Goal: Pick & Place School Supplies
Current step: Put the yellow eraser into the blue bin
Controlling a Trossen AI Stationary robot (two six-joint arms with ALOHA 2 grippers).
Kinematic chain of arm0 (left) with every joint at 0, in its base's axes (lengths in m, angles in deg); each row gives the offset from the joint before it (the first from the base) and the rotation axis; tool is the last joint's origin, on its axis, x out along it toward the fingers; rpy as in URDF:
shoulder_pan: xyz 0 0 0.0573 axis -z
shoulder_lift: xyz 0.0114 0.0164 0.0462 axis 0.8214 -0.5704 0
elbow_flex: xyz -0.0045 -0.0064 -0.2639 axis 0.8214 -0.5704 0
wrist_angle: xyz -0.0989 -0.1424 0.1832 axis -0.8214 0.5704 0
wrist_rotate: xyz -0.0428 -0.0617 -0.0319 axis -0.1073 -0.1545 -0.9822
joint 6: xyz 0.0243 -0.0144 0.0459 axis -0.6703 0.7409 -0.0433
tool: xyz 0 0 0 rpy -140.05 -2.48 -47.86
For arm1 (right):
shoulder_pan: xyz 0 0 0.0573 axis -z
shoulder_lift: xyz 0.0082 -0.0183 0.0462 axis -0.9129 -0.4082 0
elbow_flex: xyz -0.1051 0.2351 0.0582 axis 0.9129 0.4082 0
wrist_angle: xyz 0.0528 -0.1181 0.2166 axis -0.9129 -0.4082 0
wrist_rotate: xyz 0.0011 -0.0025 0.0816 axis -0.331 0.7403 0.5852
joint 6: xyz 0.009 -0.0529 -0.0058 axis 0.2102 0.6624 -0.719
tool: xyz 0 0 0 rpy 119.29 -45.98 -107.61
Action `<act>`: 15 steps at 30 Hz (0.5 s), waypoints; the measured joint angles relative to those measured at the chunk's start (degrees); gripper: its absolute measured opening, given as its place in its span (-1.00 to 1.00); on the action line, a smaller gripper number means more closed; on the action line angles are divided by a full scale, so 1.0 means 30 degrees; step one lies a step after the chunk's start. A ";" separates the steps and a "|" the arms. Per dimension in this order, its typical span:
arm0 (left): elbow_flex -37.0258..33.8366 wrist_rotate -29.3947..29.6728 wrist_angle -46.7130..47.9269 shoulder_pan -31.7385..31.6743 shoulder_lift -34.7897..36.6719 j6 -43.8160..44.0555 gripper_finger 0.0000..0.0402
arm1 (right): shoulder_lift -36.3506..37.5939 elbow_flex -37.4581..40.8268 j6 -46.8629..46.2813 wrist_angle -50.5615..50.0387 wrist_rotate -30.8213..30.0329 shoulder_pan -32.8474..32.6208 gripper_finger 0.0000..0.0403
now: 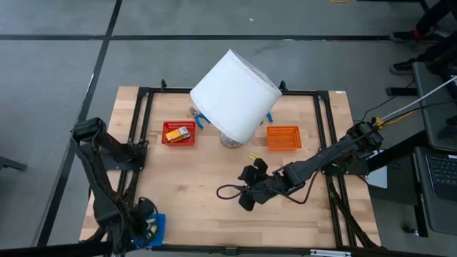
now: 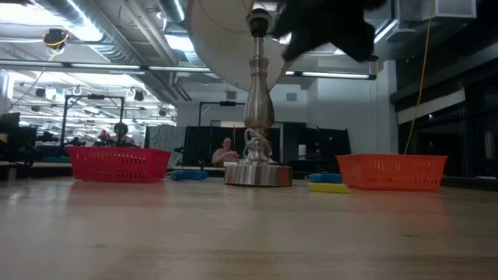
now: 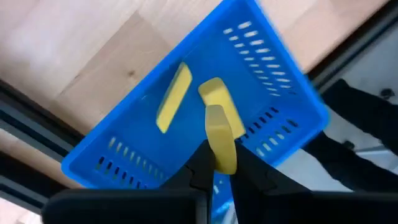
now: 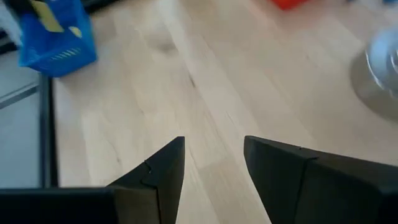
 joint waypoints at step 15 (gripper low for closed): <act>0.0328 0.3761 -0.0326 0.0514 -0.1462 0.0204 0.06 | 0.0000 0.0947 -0.2218 -0.1312 0.0402 0.1203 -0.16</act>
